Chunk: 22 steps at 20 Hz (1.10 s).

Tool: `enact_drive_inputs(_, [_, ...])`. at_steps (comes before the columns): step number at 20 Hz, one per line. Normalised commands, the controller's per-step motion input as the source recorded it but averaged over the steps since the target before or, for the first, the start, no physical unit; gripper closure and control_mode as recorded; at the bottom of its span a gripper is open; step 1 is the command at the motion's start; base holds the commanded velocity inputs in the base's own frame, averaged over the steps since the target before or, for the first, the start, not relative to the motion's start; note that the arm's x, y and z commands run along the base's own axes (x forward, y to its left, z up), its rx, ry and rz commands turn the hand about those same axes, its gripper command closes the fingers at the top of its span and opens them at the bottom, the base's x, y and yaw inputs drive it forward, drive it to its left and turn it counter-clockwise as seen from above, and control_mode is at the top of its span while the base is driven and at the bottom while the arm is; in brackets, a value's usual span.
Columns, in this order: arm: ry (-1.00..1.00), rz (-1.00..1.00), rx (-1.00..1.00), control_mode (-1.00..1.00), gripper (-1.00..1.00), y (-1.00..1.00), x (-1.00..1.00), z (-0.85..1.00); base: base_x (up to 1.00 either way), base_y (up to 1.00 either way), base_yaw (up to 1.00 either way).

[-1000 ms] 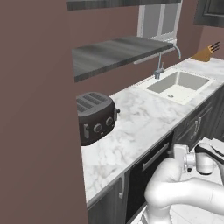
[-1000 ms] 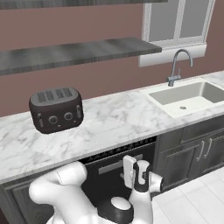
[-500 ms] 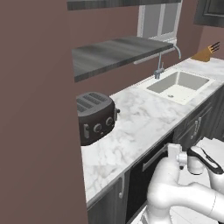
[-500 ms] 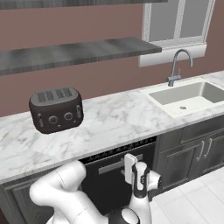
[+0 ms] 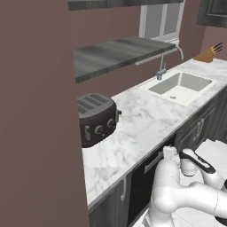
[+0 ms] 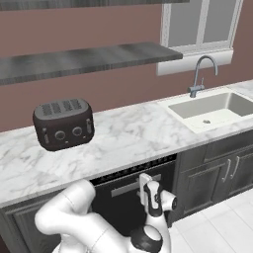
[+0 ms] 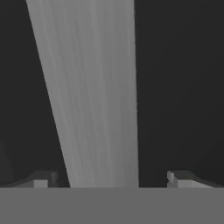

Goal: Open the dishwasher door and pull out the top rack.

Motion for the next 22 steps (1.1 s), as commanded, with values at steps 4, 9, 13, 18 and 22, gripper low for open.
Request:
enact_drive_inputs(4, [0.00,-0.04,0.00,-1.00,-1.00,-0.02,0.52,-0.49,0.00,0.00,0.00])
enact_drive_inputs(9, [0.00,-0.03,0.01,-1.00,-1.00,-0.01,0.42,-0.44,0.00,0.00,0.00])
enact_drive_inputs(13, [0.01,-0.04,0.00,-1.00,-1.00,0.00,0.42,-0.49,0.00,0.00,0.00])
enact_drive_inputs(18, [0.00,-0.01,0.01,-1.00,-1.00,0.00,0.20,-0.45,0.00,0.00,0.00])
enact_drive_inputs(22, [0.00,-0.02,0.01,-1.00,-1.00,0.00,0.24,-0.45,0.00,0.00,0.00])
